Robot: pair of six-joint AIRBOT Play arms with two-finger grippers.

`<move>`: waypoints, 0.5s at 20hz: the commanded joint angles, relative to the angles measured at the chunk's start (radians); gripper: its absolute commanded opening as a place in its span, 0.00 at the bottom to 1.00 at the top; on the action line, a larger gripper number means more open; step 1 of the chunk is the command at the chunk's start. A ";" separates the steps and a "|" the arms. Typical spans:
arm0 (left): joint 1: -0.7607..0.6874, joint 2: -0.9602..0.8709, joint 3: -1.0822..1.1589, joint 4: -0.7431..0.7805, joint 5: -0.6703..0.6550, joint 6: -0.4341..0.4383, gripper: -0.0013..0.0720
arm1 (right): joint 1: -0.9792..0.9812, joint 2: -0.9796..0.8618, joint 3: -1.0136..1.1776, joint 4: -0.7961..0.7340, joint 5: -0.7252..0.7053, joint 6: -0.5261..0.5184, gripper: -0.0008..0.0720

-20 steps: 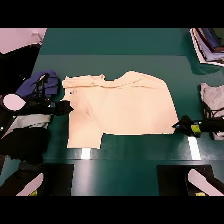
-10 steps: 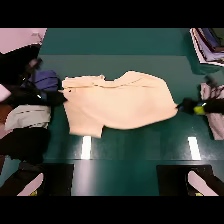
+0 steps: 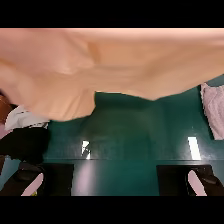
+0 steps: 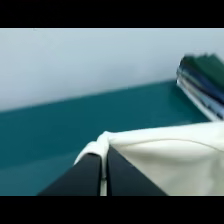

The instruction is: Fold the shirts.

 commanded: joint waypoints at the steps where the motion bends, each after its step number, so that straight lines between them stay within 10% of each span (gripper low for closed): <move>1: 0.001 0.007 0.211 0.020 0.037 -0.035 0.05 | -0.110 -0.008 0.243 -0.063 0.151 0.023 0.03; 10: 0.001 -0.124 -0.143 0.019 -0.089 -0.035 0.05 | -0.244 -0.271 0.328 0.058 0.405 0.063 0.03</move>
